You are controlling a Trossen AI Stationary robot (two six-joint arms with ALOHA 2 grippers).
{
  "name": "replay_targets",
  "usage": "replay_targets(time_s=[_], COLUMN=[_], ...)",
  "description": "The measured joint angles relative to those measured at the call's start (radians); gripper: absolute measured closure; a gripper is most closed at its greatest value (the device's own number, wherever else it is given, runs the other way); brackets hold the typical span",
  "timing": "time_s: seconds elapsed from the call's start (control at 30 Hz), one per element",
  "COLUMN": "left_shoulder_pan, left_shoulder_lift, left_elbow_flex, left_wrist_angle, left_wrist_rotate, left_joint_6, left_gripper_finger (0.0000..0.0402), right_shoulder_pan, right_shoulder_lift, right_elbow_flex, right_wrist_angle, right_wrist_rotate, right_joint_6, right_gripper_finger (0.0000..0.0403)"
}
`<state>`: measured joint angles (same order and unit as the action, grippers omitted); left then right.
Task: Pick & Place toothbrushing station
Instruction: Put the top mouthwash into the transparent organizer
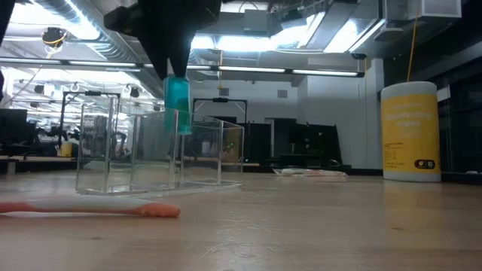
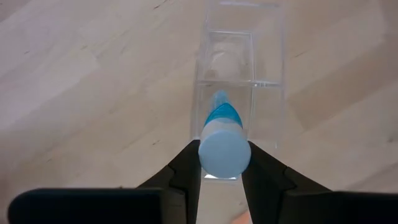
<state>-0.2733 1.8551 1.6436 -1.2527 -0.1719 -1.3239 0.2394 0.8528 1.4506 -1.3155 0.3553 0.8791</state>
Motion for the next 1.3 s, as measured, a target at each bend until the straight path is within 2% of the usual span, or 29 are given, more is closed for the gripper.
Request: replay_targets(time_s=[0.47,1.13,1.3], left_shoulder_pan=[-0.031,-0.042,-0.042], left_shoulder_lift=[0.062,0.083,0.083], left_elbow_flex=[-0.001,-0.001,-0.031], left_wrist_angle=[-0.001,0.017,0.03], left_wrist_rotate=[-0.021,-0.059,-0.041], left_joint_6=[-0.035,-0.08,-0.089], left_gripper_finger=[0.0315,0.0315,0.0315], right_shoulder_pan=[0.0,0.0,0.0], right_shoulder_lift=[0.0,0.0,0.0], right_elbow_flex=[0.0,0.0,0.0], right_wrist_angle=[0.0,0.0,0.0], right_wrist_rotate=[-0.004,-0.004,-0.004], right_joint_6=[0.003,-0.005,-0.005], right_gripper_finger=[0.0163,0.0163,0.0163])
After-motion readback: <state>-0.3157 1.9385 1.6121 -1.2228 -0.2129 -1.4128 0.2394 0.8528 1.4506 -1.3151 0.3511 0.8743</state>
